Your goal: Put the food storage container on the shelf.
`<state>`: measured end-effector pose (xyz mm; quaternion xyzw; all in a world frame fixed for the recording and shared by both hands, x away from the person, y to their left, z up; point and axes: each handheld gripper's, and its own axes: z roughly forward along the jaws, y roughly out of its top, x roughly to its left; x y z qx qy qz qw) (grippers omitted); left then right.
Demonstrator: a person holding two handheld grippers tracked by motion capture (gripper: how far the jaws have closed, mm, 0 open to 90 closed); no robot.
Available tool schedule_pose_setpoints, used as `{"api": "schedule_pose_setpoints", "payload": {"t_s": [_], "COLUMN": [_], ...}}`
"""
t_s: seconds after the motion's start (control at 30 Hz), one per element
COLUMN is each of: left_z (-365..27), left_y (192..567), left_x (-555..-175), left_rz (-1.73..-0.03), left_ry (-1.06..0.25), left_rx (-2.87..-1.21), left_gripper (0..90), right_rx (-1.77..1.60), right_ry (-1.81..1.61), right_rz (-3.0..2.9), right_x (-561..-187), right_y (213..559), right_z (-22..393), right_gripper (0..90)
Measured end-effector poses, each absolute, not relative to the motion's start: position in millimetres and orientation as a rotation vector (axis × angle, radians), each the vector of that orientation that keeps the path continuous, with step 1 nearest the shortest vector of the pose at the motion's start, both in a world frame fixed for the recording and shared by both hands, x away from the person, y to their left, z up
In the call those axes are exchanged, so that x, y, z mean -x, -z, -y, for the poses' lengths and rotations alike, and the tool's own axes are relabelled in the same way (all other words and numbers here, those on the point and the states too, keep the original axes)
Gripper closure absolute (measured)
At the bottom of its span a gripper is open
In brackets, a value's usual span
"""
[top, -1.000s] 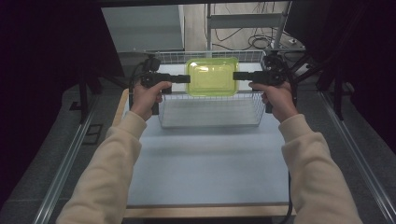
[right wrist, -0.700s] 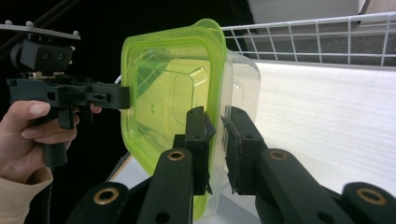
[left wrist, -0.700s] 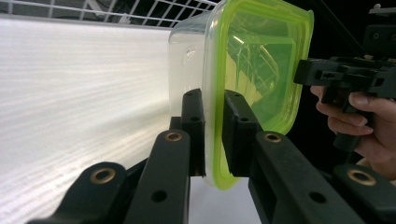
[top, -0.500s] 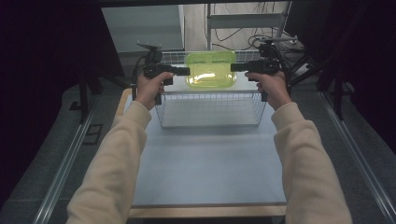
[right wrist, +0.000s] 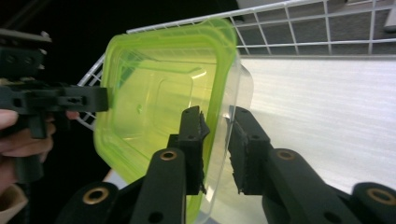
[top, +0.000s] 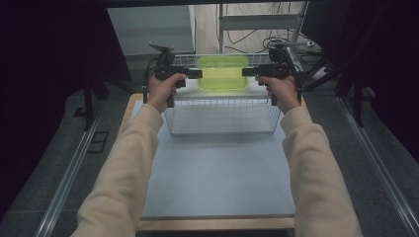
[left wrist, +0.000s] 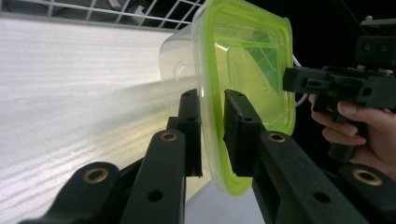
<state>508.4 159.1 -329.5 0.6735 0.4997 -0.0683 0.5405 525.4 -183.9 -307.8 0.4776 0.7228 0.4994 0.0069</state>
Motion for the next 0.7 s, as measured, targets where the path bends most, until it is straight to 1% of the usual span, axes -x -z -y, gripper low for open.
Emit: {"api": "schedule_pose_setpoints", "payload": {"t_s": [0.1, 0.27, 0.33, 0.37, 0.4, 0.43, 0.47, 0.5, 0.53, 0.57, 0.67, 0.7], "left_z": [-155.4, -153.2, -152.5, -153.0, -152.4, -151.3, -151.1, -151.1, -151.1, -151.2, -151.0, -151.4], "left_y": [330.3, 334.6, 336.6, 337.3, 337.8, 338.3, 340.4, 340.4, 341.2, 340.8, 335.6, 333.6], "left_x": [-511.4, -514.7, -516.2, -516.8, -517.1, -517.4, -519.1, -519.1, -519.9, -519.5, -515.7, -513.8], "left_rz": [-1.206, -1.208, -1.21, -1.205, -1.204, -1.208, -1.214, -1.214, -1.22, -1.219, -1.191, -1.182], "left_ry": [0.129, 0.11, 0.116, 0.114, 0.102, 0.091, 0.092, 0.092, 0.094, 0.076, 0.019, 0.013], "left_rx": [-1.595, -1.598, -1.59, -1.596, -1.595, -1.596, -1.597, -1.597, -1.597, -1.591, -1.585, -1.567], "left_gripper": [75.8, 72.3, 69.8, 69.2, 68.7, 66.1, 53.2, 46.3, 46.3, 35.2, 28.1, 28.1], "right_rx": [-1.496, -1.495, -1.492, -1.493, -1.498, -1.495, -1.501, -1.501, -1.509, -1.519, -1.491, -1.491], "right_ry": [-1.553, -1.538, -1.515, -1.505, -1.504, -1.505, -1.511, -1.511, -1.514, -1.542, -1.552, -1.552], "right_rz": [-2.239, -2.206, -2.2, -2.19, -2.186, -2.19, -2.181, -2.181, -2.172, -2.157, -2.139, -2.139], "right_x": [-526.7, -527.7, -528.2, -528.5, -528.7, -528.8, -528.4, -528.4, -528.2, -526.5, -521.9, -521.9], "right_y": [310.6, 313.9, 315.6, 316.6, 317.1, 318.1, 319.9, 319.9, 320.5, 321.2, 318.9, 318.9], "right_z": [181.4, 179.8, 179.4, 179.7, 180.0, 181.0, 182.0, 182.0, 182.4, 183.7, 183.0, 183.0], "right_gripper": [71.6, 68.0, 61.1, 55.6, 53.7, 50.9, 45.9, 45.9, 44.8, 42.4, 38.7, 38.7]}}
